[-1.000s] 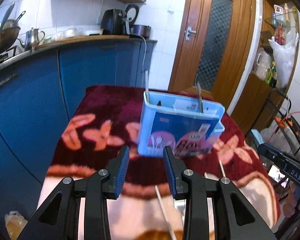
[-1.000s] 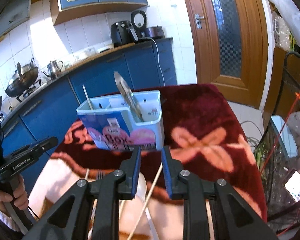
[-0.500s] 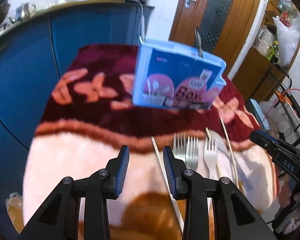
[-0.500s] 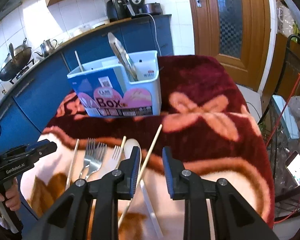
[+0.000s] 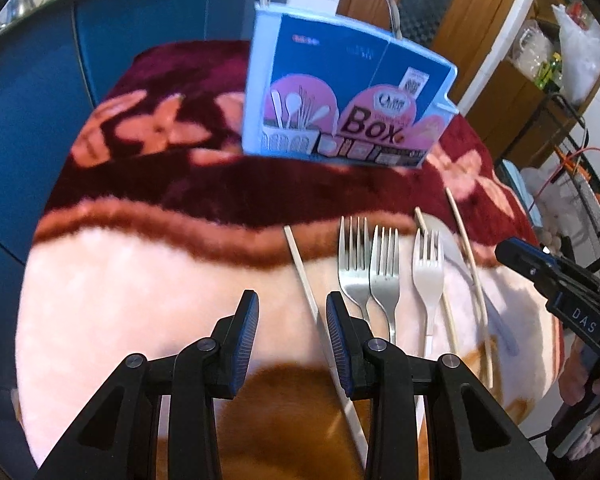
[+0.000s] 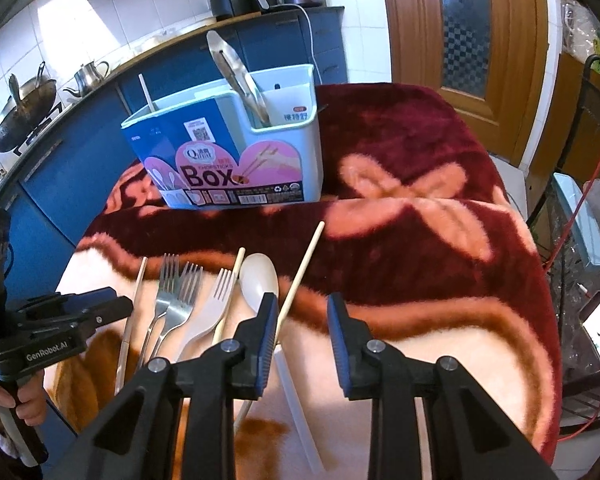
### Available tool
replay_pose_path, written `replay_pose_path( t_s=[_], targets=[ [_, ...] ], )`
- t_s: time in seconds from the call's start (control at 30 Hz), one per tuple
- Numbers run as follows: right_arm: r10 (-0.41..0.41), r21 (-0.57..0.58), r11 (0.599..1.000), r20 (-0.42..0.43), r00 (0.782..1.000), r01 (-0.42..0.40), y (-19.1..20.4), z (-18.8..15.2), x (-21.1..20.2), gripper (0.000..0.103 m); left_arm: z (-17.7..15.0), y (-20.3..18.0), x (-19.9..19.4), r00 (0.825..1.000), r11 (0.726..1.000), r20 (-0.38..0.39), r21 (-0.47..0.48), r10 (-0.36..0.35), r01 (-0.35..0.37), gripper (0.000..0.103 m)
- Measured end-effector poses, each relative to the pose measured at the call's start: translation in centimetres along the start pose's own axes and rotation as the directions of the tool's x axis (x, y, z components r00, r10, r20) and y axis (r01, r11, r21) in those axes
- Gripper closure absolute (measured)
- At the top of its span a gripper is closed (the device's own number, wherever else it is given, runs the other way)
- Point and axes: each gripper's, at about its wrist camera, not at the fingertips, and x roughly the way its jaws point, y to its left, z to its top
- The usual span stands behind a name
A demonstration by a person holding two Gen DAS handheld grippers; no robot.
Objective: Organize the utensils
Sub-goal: 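Move both open tools back down to the utensils on the blanket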
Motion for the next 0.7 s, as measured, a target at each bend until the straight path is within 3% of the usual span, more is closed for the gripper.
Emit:
replay_pose_path(
  t_s=[0.17,0.3,0.7],
  targets=[
    [0.018,0.015,1.000,-0.033,0.999,-0.017,-0.2,0.5,1.0,0.075,0.5,-0.1,1.1,0.997,0.998,-0.050,0.011,-0.054,0.055,0.070],
    [0.017,0.025,1.000,-0.070,0.997,-0.015,-0.5,1.1,2.1,0.075,1.1,0.1,1.6,0.996,0.998,-0.069,0.011,-0.055,0.056,0.083],
    [0.021,0.059,0.998,-0.165,0.986,-0.011,-0.7,2.9,5.2,0.075,1.8,-0.3,2.2,0.995,0.998,-0.088,0.030,-0.049,0.052,0.092]
  ],
)
